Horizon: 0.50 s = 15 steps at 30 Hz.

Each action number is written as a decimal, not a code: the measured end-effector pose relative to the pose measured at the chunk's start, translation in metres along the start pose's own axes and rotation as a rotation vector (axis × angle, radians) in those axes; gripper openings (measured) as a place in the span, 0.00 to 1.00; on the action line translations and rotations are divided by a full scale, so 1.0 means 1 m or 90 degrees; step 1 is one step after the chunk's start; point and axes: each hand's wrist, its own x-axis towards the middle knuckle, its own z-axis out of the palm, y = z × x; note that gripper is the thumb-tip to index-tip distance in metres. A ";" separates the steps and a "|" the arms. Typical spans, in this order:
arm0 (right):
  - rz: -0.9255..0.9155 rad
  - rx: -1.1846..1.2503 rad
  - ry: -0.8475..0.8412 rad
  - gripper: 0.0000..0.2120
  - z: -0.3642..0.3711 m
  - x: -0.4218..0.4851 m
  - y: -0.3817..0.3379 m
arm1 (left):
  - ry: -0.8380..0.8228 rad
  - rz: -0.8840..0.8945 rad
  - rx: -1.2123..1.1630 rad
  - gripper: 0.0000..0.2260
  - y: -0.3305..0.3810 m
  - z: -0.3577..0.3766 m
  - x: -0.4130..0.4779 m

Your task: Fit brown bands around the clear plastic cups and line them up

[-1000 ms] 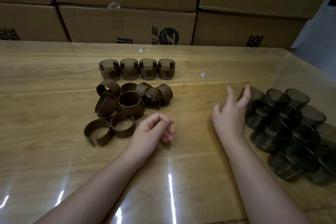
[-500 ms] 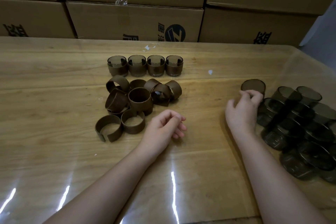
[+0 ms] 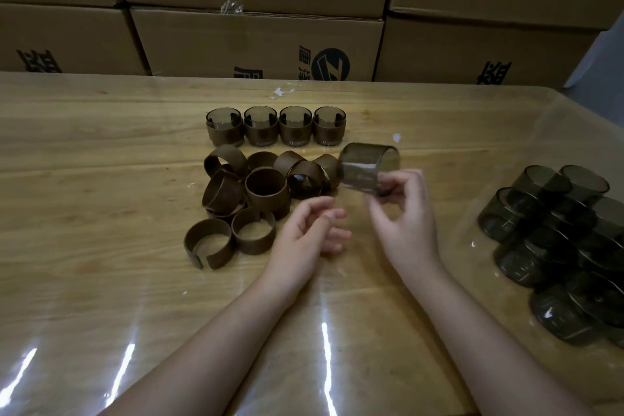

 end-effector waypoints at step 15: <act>0.210 0.303 -0.103 0.09 0.013 -0.019 -0.027 | -0.020 0.009 -0.128 0.25 -0.003 -0.009 0.006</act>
